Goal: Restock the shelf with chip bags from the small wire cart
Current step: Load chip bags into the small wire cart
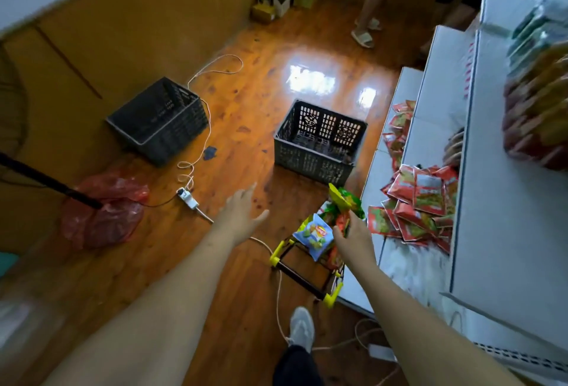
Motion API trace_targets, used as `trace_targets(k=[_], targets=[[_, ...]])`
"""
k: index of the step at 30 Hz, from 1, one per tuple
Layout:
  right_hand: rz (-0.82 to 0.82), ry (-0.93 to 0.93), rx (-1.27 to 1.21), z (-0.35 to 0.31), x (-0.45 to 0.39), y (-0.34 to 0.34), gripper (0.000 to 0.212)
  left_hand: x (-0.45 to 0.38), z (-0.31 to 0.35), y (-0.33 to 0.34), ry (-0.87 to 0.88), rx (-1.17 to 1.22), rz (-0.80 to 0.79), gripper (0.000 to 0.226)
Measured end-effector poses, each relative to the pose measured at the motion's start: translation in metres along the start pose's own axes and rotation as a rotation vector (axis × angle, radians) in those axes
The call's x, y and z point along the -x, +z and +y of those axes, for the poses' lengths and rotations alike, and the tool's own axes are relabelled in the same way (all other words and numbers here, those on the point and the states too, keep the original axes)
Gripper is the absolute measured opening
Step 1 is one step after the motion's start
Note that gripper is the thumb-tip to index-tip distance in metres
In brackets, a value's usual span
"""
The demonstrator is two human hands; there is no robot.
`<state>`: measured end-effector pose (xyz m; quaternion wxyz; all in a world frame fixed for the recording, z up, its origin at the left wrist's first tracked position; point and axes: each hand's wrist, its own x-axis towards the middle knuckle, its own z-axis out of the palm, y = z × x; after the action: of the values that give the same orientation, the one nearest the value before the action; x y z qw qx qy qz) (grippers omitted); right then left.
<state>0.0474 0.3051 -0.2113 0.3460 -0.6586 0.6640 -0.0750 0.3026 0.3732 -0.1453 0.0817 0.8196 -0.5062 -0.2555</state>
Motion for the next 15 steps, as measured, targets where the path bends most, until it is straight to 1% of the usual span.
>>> trace_targets(k=[5,9,13,15], targets=[[-0.019,0.056,0.014,0.045,-0.033,0.019,0.062,-0.046,-0.005,0.052,-0.024,-0.016,-0.061,0.078],[-0.004,0.071,0.021,0.074,-0.059,0.040,0.049,-0.080,-0.006,0.107,0.000,-0.003,-0.079,0.076],[-0.013,0.097,-0.024,0.104,-0.088,0.079,0.060,-0.113,-0.003,0.173,0.065,-0.003,-0.133,0.078],[-0.024,0.136,-0.090,0.118,-0.103,0.103,0.066,-0.129,0.000,0.207,0.085,0.032,-0.166,0.079]])
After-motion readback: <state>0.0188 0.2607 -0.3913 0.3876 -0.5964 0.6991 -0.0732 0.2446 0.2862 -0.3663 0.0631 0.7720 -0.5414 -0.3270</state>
